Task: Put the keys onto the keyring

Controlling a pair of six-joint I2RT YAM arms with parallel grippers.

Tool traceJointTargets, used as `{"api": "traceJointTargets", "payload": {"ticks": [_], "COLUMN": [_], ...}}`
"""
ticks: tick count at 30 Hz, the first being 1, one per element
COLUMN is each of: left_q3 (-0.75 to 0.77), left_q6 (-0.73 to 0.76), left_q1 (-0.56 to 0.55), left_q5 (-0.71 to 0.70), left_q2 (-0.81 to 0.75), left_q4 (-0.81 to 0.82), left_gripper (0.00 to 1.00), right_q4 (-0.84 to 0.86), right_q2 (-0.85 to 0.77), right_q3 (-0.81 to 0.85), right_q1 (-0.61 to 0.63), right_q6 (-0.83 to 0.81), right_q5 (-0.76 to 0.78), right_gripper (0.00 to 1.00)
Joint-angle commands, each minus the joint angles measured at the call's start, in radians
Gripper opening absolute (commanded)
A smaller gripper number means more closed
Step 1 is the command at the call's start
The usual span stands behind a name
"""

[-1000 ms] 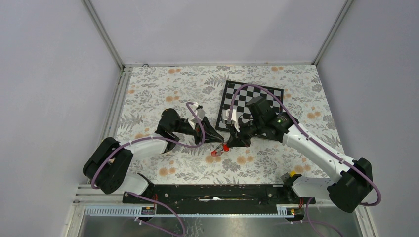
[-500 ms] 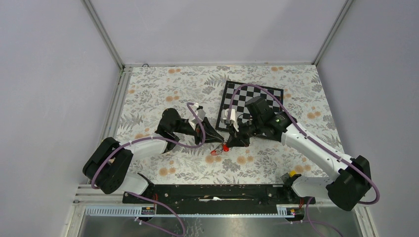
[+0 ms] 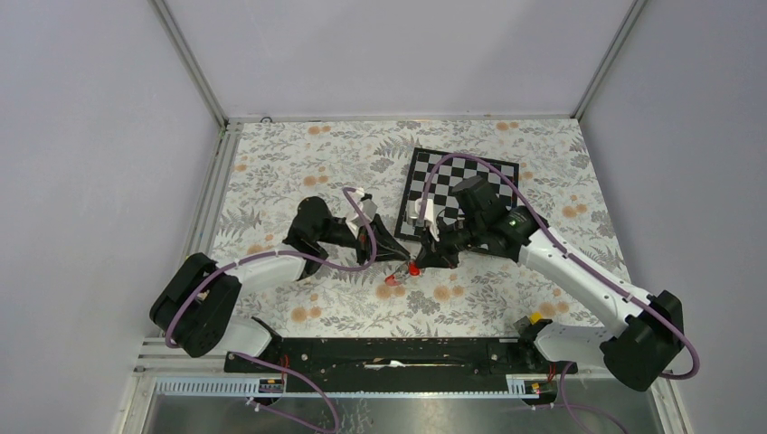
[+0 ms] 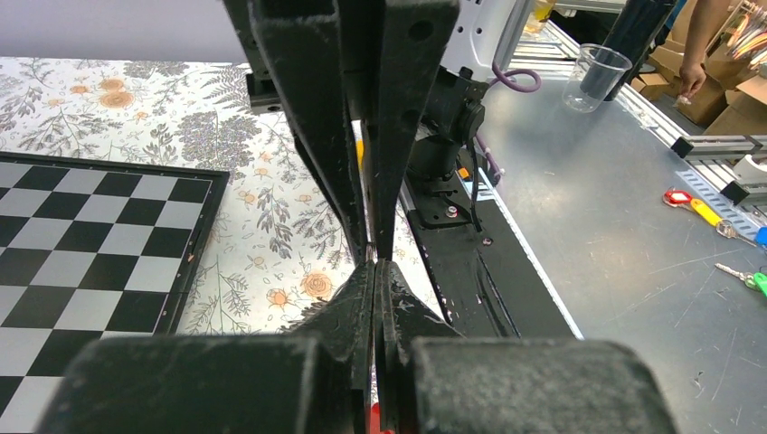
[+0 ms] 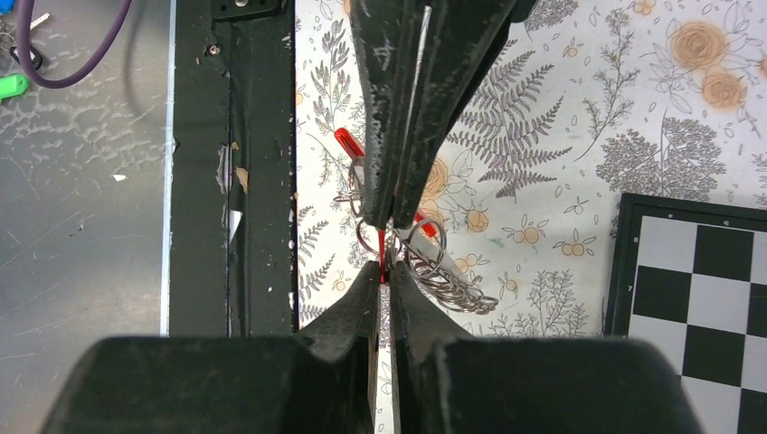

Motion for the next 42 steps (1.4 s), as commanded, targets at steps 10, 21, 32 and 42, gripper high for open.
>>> {"api": "traceJointTargets", "payload": {"ticks": [10,21,32,42], "left_q3": [0.065,0.046,0.035,0.03], "left_q6": [0.083,0.038,0.043,0.08], "left_q1": [0.025,0.028,0.028,0.026], "left_q5": [0.001,0.009,0.009,0.009], "left_q2": [-0.054,-0.055,-0.055,-0.055], "left_q4": [-0.076,0.002,0.009,-0.029], "left_gripper": [0.0,0.0,0.0,0.0], "right_q4": [0.102,0.174,0.199,0.202], "right_q2": [-0.02,-0.031,-0.064,-0.067], "right_q3": [0.006,-0.041,-0.071,-0.069], "right_q1": [-0.007,-0.007,-0.01,-0.02], "right_q6": [0.017,0.058,0.065,0.072], "right_q5": [0.019,0.0,0.013,0.012], "right_gripper": [0.04,0.01,0.0,0.0]}}
